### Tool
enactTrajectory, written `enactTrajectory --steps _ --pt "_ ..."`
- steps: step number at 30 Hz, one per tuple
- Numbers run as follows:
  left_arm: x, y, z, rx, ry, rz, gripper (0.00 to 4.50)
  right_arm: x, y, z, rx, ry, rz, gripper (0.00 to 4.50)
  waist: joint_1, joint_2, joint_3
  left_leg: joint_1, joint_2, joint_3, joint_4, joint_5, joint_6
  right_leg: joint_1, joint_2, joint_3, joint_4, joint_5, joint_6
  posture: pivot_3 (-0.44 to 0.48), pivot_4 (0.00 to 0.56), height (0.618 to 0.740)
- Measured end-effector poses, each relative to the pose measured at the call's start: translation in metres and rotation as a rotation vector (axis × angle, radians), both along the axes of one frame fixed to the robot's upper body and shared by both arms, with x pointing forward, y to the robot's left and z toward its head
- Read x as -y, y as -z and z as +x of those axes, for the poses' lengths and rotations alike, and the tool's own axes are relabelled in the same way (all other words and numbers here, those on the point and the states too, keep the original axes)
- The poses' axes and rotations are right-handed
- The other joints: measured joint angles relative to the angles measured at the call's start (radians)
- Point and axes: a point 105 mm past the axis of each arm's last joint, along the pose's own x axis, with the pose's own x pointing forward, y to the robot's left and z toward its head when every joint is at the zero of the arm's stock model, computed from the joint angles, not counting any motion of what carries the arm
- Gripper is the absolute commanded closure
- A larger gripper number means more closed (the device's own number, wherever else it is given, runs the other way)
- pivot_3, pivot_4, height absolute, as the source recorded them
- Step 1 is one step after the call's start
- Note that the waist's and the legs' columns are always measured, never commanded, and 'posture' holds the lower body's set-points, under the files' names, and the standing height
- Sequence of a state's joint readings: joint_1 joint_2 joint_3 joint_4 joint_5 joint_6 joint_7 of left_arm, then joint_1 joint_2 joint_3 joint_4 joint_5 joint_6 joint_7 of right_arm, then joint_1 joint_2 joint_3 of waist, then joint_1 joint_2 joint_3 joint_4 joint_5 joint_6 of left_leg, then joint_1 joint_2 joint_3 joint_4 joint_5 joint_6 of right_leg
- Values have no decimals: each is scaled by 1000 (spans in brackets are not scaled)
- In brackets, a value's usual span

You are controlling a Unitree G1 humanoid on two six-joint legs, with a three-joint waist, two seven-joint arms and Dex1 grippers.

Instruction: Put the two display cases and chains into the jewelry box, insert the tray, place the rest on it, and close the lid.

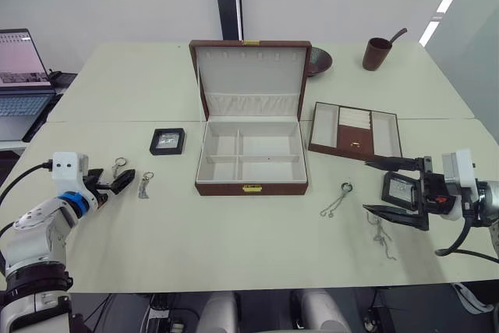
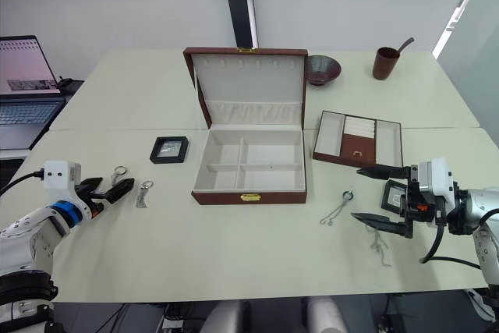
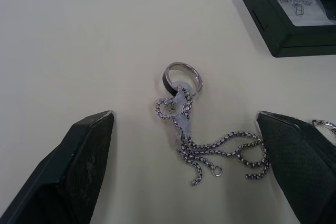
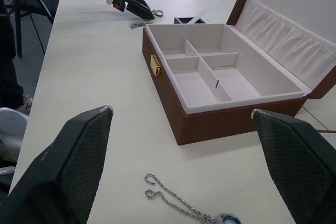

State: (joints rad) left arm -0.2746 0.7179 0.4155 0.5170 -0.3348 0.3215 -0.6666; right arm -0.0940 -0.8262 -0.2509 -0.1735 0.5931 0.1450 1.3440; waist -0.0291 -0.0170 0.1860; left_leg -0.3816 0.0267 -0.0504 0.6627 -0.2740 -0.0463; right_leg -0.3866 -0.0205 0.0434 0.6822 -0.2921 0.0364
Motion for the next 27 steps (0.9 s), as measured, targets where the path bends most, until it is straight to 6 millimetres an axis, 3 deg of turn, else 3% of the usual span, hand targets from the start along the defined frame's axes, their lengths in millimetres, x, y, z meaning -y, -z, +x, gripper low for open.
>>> enactTrajectory --steps 4,7,18,20,27 --pt "2 1 1 0 12 15 9 0 0 0 -2 3 1 0 0 0 0 0 0 0 0 0 0 0 0 0 0 0 0 0 150 740" --pt "1 1 2 -3 14 24 591 0 -1 1 -2 6 2 0 0 0 0 0 0 0 0 0 0 0 0 0 0 0 0 0 150 740" --pt "2 1 2 2 43 19 4073 2 1 1 -17 6 4 0 -1 0 0 1 0 0 0 0 0 0 0 0 0 0 0 0 150 740" --pt "3 1 2 6 46 17 4457 2 1 2 -22 8 7 0 -1 1 0 1 0 0 0 0 0 0 0 0 0 0 0 0 150 740" --pt "9 -1 -3 13 75 -10 4457 1 -1 2 -38 2 29 0 0 1 0 0 1 0 0 0 0 0 0 0 0 0 0 0 150 740"
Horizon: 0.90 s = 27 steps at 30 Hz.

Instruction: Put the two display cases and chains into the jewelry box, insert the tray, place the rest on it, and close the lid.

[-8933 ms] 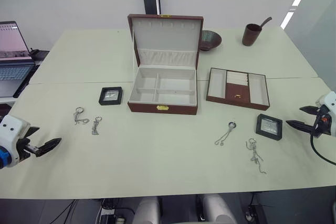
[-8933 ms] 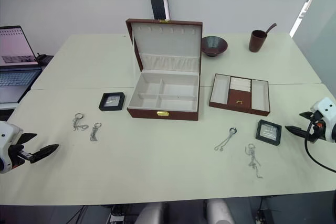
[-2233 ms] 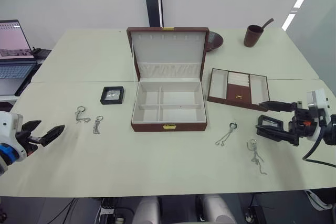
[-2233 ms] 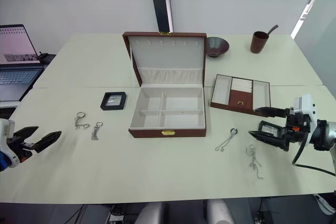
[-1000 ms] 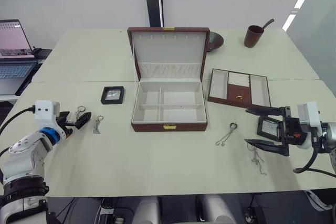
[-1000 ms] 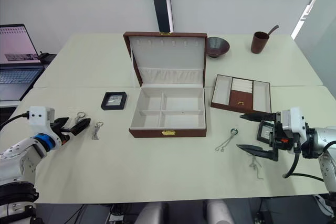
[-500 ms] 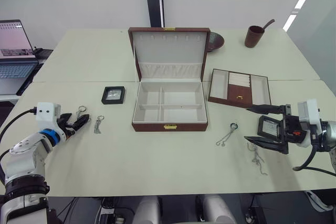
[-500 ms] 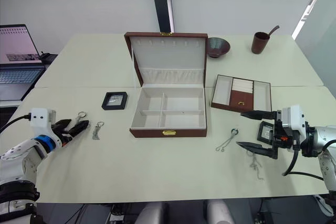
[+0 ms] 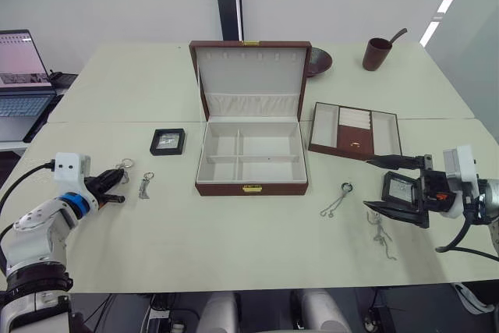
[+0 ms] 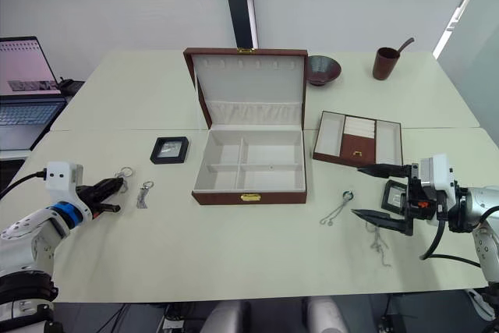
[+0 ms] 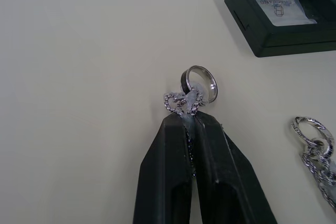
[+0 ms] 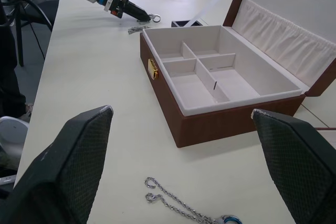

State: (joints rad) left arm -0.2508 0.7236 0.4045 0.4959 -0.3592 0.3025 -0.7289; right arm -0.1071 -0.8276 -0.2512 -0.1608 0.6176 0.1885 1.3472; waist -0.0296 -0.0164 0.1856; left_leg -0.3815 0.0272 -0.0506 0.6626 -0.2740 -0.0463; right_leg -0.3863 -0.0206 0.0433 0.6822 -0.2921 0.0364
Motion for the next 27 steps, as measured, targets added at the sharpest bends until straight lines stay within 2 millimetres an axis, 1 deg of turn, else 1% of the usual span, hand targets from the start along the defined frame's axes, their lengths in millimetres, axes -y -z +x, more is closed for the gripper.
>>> enactTrajectory --steps 2,4,6,10,12,16,17,19,21,23,27 --pt "4 -2 -2 1 17 -11 4457 0 0 0 -5 0 4 0 0 0 0 0 0 0 0 0 0 0 0 0 0 0 0 0 150 740" --pt "10 -9 -3 15 40 -13 4457 0 -1 0 -11 0 11 0 1 0 0 0 0 0 0 0 0 0 0 0 0 0 0 0 150 740" --pt "20 -20 -4 38 87 -10 4457 0 -2 0 -11 0 15 0 1 0 0 -1 0 0 0 0 0 0 0 0 0 0 0 0 150 740" --pt "47 -51 -11 78 221 14 4457 0 -3 1 -7 11 23 0 0 -1 0 0 0 -1 0 0 0 0 0 0 0 0 0 0 150 740" --pt "59 -64 -12 93 269 16 4457 0 -3 1 -7 12 24 0 0 -1 0 0 0 0 0 0 0 0 0 0 0 0 0 0 150 740" --pt "80 -78 -11 110 338 -8 4457 1 -3 2 -6 19 25 0 0 -1 1 0 0 0 0 0 0 0 0 0 0 0 0 0 150 740" --pt "89 -82 -8 119 361 -9 4457 1 -3 2 -4 24 26 0 1 -1 1 0 -1 0 0 0 0 0 1 0 0 0 0 0 150 740" --pt "112 -96 -2 168 422 -15 4457 1 -4 3 1 33 28 0 4 -1 1 -1 -1 -1 1 0 0 1 0 0 0 0 0 0 150 740" --pt "131 -105 2 200 464 -25 4457 0 -5 3 7 32 26 0 4 -1 1 -1 -1 0 1 0 0 1 0 0 -1 0 0 0 150 740" --pt "152 -108 5 220 499 -56 4457 0 -5 3 10 40 26 0 3 -1 1 -1 -1 0 1 0 0 1 0 0 -1 0 0 0 150 740" --pt "181 -102 14 227 518 -113 4457 1 -7 3 16 56 27 0 3 -1 1 0 -1 0 1 0 0 1 1 0 -1 0 0 0 150 740"
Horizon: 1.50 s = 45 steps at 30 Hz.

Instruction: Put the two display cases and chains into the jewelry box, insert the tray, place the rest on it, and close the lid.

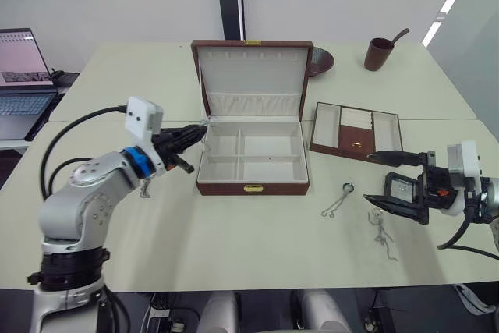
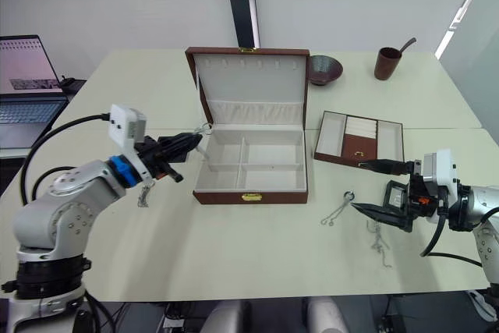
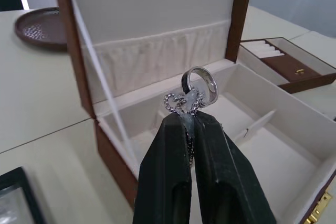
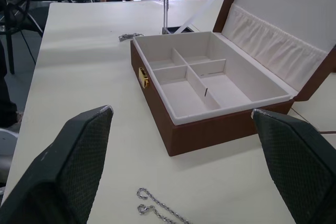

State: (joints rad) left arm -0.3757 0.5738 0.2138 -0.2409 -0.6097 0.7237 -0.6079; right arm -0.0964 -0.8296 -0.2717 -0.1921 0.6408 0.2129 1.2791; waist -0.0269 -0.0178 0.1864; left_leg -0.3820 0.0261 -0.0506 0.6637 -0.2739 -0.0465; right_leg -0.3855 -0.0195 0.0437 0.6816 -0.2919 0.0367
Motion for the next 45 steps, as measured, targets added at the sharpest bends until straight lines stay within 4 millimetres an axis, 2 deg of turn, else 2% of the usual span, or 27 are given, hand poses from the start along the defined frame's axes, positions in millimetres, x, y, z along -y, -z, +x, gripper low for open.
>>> enactTrajectory --steps 4,11,22,33,36,45 --pt "18 8 7 -14 -16 -17 4457 1 -1 1 -1 14 2 0 -3 0 0 0 -1 0 0 0 0 0 1 0 0 0 0 0 150 740" --pt "43 16 18 -14 -149 -65 4457 2 -1 2 -4 26 5 0 1 0 0 0 -2 0 1 0 0 0 0 1 0 0 0 0 150 740" --pt "33 30 32 -40 -345 -54 4457 2 -2 3 0 43 8 0 1 0 0 0 -4 0 1 0 0 0 1 0 0 0 0 0 150 740" --pt "28 36 35 -55 -372 -44 4457 2 -4 5 9 45 9 0 1 0 0 0 -4 0 1 0 0 0 1 0 0 0 0 0 150 740" --pt "29 36 35 -56 -371 -54 3761 2 -4 5 10 45 8 0 1 0 0 0 -4 0 1 0 0 0 1 0 0 0 0 0 150 740" --pt "36 34 34 -52 -341 -74 989 2 -4 5 10 45 8 0 1 0 0 0 -4 0 1 0 0 0 1 0 0 0 0 0 150 740"
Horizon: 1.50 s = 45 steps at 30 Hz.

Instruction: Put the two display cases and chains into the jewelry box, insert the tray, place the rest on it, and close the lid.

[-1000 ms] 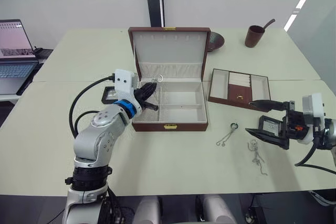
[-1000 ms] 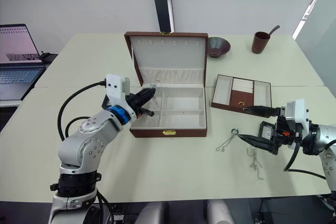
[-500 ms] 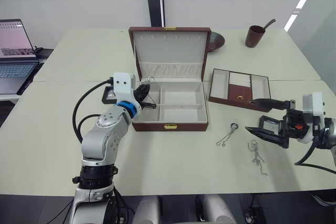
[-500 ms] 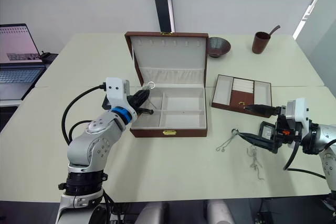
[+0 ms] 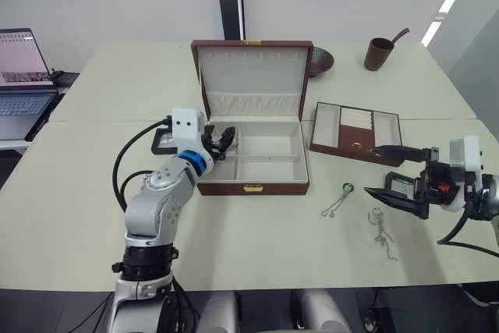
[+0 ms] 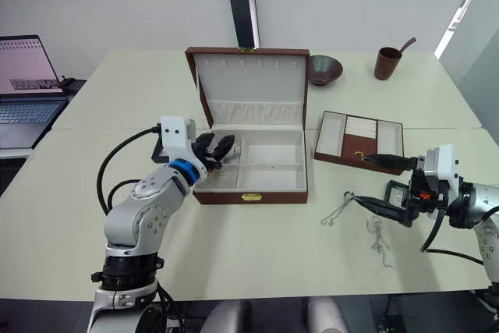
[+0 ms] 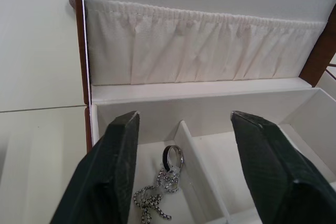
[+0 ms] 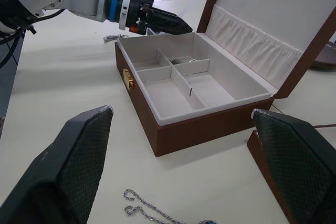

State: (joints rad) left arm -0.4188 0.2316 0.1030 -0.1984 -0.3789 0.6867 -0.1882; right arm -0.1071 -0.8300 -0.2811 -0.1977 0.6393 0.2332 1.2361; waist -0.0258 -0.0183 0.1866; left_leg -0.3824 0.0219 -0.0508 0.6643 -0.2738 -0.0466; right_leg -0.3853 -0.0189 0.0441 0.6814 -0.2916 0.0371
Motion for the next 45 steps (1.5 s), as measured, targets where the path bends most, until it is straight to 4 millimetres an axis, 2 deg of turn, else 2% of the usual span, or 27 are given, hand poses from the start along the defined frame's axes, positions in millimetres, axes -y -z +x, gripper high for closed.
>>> enactTrajectory --steps 3,10,14,17,23,25,28,34,38,45 --pt "2 -1 0 3 10 -7 43 0 0 0 -1 0 0 0 0 0 0 0 0 0 0 0 0 0 0 0 0 0 0 0 150 740" --pt "14 -9 -6 28 91 -31 13 0 0 1 -5 4 1 0 0 0 0 0 0 0 0 0 0 0 0 0 0 0 0 0 150 740" --pt "24 -17 -17 47 231 -42 13 1 0 2 -9 20 2 0 -1 0 0 0 0 0 0 0 0 0 0 0 0 0 0 0 150 740" --pt "19 -24 -26 48 328 -51 13 4 2 5 -34 46 -2 0 -4 0 0 0 1 0 0 0 0 0 1 0 0 0 0 0 150 740" --pt "-52 -37 -57 -3 413 -20 13 36 3 15 -86 201 39 0 -5 0 0 0 3 0 -1 0 0 -1 2 0 0 0 -1 0 150 740" --pt "-73 -39 -66 -23 412 -12 13 49 9 17 -107 265 42 0 -4 0 0 1 3 1 -1 0 0 -1 1 0 0 0 -1 0 150 740" --pt "-98 -32 -74 -70 378 6 13 67 22 20 -150 344 40 0 -1 0 0 1 3 1 -1 0 0 0 0 0 0 -1 -1 0 150 740" --pt "-155 -10 -82 -110 172 28 13 112 36 33 -140 591 28 0 -3 0 0 1 3 1 -2 0 0 -1 1 0 -1 -1 -1 0 150 740" --pt "-187 6 -93 -119 26 72 13 128 49 37 -195 686 80 0 -7 1 0 1 5 2 -2 0 0 -2 1 1 0 -1 -1 0 150 740" --pt "-235 12 -105 -55 -237 77 13 168 46 47 -66 910 123 0 -6 1 0 1 4 2 -2 0 0 -1 0 1 -1 -1 -1 0 150 740"
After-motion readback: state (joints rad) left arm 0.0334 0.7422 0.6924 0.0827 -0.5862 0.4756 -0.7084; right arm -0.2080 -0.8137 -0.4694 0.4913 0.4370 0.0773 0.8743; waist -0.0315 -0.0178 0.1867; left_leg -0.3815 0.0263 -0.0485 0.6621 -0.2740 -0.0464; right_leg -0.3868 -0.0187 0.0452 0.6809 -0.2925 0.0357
